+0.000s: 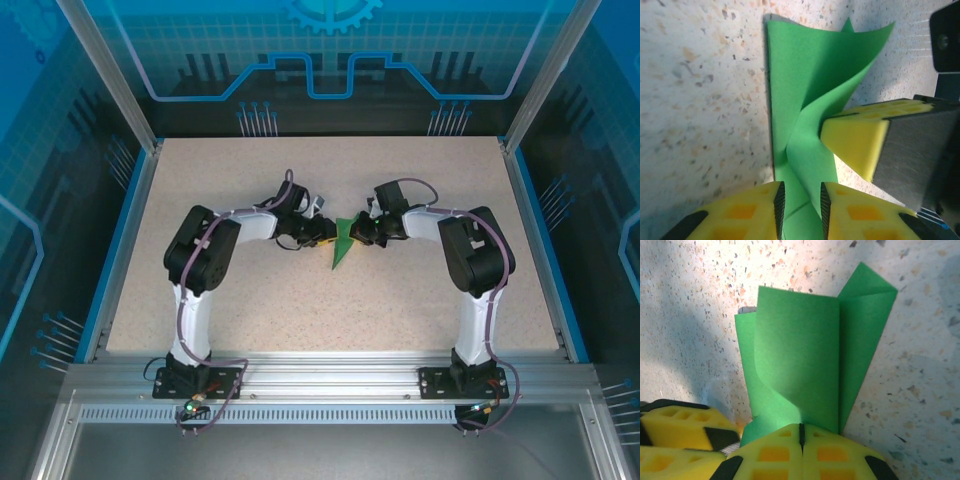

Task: Fold a paper plane with a square sheet of paper (fold left side to right side)
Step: Fold the wing for the fifth time at the center of the table.

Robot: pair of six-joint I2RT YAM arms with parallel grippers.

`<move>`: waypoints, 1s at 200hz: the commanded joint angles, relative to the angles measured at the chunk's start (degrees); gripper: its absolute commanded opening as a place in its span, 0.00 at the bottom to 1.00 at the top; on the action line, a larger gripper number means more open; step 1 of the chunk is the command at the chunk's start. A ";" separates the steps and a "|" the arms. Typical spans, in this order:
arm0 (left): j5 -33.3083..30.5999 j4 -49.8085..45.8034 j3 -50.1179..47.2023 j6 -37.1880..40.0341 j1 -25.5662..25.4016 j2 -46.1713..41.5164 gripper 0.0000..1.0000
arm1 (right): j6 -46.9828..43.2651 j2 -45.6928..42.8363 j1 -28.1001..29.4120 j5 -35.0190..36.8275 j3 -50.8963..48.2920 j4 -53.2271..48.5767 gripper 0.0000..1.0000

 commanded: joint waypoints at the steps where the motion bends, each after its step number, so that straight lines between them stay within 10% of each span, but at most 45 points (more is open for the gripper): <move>1: -2.00 -5.53 -0.62 2.81 0.27 -6.56 0.32 | -0.83 2.38 0.14 3.27 -1.04 -5.28 0.01; 85: 7.18 -12.71 1.06 -1.92 -4.24 -8.17 0.30 | -0.98 2.93 0.61 2.26 -0.96 -4.61 0.01; 200: 4.25 -12.86 3.14 -2.71 -6.45 -2.29 0.15 | -1.53 2.67 0.87 2.40 -0.69 -5.25 0.01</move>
